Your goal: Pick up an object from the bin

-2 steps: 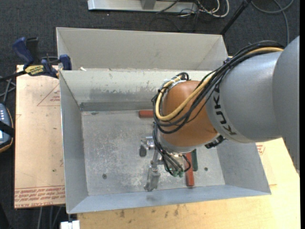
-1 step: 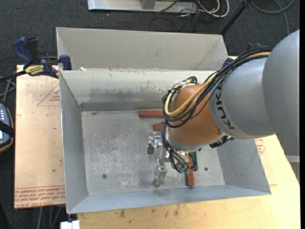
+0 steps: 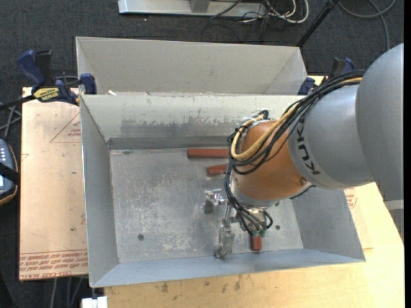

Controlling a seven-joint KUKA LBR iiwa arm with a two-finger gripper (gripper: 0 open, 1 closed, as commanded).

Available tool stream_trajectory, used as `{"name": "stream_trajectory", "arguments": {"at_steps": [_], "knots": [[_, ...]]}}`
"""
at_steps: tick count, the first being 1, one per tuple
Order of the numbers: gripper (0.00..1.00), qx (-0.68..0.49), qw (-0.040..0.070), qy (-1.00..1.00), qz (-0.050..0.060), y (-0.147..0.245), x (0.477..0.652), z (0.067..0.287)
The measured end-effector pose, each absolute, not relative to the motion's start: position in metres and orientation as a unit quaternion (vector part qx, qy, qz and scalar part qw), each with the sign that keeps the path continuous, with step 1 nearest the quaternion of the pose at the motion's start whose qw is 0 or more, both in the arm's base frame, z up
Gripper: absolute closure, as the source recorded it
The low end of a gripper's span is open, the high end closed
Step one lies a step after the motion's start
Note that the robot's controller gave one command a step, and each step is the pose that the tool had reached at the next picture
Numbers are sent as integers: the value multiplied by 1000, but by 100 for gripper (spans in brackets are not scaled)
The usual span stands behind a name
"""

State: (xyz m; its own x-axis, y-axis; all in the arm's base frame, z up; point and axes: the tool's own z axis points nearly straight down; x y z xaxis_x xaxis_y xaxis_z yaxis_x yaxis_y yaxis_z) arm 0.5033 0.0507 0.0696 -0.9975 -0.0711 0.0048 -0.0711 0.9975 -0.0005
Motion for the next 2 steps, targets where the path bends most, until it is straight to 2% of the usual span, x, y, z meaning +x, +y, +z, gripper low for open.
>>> {"name": "stream_trajectory", "arguments": {"at_steps": [1, 2], "knots": [[0, 114, 0, -993, -1, 26, 533, 84], [0, 31, -2, -1000, -1, 5, 546, 89]]}}
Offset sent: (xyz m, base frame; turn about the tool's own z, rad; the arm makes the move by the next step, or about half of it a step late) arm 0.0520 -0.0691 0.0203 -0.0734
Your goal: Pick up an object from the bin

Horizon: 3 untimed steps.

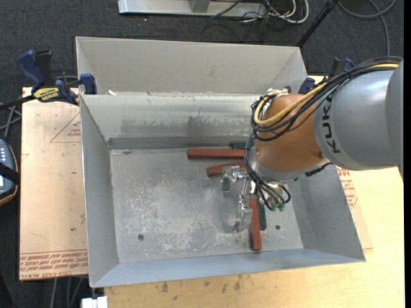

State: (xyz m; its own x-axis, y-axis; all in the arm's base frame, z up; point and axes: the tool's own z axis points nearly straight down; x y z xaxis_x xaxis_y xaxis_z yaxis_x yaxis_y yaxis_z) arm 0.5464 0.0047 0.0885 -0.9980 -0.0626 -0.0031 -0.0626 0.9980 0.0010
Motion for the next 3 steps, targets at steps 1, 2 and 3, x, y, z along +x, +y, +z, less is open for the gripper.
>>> {"name": "stream_trajectory", "arguments": {"at_steps": [1, 2, 3], "knots": [[0, -109, 1, 994, 0, -2, 550, 92], [0, -208, 2, 978, 1, -31, 569, 95], [0, -152, 1, 988, 0, -43, 569, 93]]}}
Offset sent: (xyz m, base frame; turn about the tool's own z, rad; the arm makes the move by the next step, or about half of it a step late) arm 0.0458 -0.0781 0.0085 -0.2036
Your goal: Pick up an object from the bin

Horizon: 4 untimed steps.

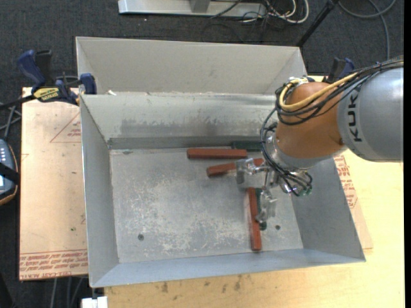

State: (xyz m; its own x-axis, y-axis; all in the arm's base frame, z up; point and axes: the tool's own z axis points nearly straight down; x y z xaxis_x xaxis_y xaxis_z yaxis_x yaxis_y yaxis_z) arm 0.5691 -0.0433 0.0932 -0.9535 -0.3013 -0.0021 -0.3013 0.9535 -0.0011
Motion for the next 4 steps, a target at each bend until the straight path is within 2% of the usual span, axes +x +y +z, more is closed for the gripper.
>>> {"name": "stream_trajectory", "arguments": {"at_steps": [1, 2, 3, 4], "knots": [[0, -166, 0, 986, 1, -38, 568, 92], [0, -279, -2, 960, 2, -21, 563, 147], [0, -270, 8, 963, -2, -24, 591, 152], [0, -405, 1, 914, 0, -32, 574, 108]]}}
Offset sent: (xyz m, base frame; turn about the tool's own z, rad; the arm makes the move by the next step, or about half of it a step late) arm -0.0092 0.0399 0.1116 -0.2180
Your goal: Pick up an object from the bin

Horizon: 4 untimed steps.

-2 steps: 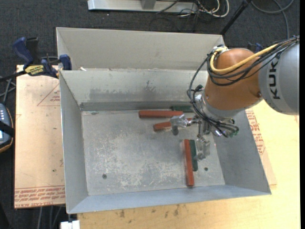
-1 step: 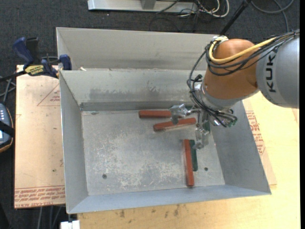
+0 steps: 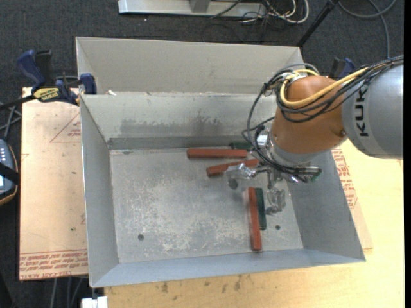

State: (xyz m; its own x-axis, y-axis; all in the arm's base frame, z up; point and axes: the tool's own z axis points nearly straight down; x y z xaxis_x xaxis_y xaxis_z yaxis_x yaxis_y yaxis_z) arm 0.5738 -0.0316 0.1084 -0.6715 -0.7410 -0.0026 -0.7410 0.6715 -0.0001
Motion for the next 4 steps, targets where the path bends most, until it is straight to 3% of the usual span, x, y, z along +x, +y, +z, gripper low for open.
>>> {"name": "stream_trajectory", "arguments": {"at_steps": [1, 2, 3, 4], "knots": [[0, -562, 1, 827, 0, -42, 573, 95], [100, -635, 1, 772, 1, -47, 546, 70], [100, -635, 1, 772, 1, -47, 546, 70], [100, -628, -1, 778, 3, -41, 550, 124]]}}
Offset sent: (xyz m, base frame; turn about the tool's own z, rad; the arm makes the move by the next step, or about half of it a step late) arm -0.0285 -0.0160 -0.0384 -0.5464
